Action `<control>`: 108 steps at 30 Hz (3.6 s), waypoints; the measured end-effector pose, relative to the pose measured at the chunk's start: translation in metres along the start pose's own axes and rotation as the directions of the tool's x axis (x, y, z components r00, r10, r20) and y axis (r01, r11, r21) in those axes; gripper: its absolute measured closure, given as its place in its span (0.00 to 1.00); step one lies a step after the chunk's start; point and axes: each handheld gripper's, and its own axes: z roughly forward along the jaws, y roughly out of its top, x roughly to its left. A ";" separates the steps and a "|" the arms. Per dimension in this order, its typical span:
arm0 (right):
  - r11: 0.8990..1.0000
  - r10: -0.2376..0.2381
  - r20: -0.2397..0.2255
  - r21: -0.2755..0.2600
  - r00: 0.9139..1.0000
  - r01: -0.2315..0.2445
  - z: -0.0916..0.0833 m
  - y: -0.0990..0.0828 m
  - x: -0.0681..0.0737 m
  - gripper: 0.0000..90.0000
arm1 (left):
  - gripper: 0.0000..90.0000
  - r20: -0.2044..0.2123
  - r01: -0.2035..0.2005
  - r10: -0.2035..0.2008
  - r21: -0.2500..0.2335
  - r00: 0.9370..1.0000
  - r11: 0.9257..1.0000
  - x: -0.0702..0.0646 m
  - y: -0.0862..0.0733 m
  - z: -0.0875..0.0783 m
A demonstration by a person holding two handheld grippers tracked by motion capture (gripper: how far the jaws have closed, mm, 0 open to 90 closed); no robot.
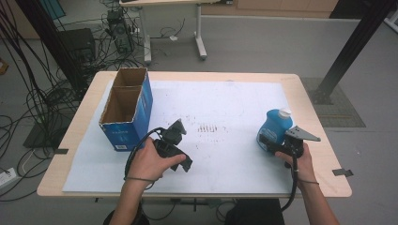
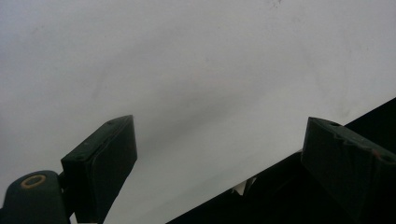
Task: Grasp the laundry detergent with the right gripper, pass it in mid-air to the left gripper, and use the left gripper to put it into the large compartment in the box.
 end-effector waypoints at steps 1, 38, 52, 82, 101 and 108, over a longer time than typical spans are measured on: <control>1.000 -0.003 0.002 -0.003 1.000 0.003 0.000 0.000 0.000 0.43 | 0.12 -0.002 0.000 0.000 0.000 1.000 1.000 0.000 0.000 0.000; 0.999 -0.030 0.014 -0.024 0.999 0.031 0.000 -0.002 0.002 0.45 | 0.12 -0.009 -0.002 0.002 -0.003 1.000 1.000 -0.002 0.003 -0.004; 0.999 -0.031 0.014 -0.027 0.999 0.031 0.000 -0.002 0.002 0.45 | 0.12 -0.009 0.001 -0.001 -0.002 1.000 1.000 -0.001 0.003 -0.004; 0.998 -0.045 0.019 -0.034 0.999 0.045 -0.001 -0.003 0.003 0.45 | 0.12 -0.007 0.000 0.000 -0.001 1.000 1.000 -0.001 0.003 -0.003; 0.998 -0.046 0.021 -0.035 0.999 0.047 -0.001 -0.003 0.003 0.45 | 0.12 -0.007 0.002 -0.002 -0.003 1.000 1.000 -0.002 0.002 -0.003; 0.998 -0.047 0.025 -0.038 0.999 0.048 -0.001 -0.003 0.003 0.45 | 0.12 -0.010 -0.002 0.002 0.001 1.000 1.000 -0.002 0.003 -0.004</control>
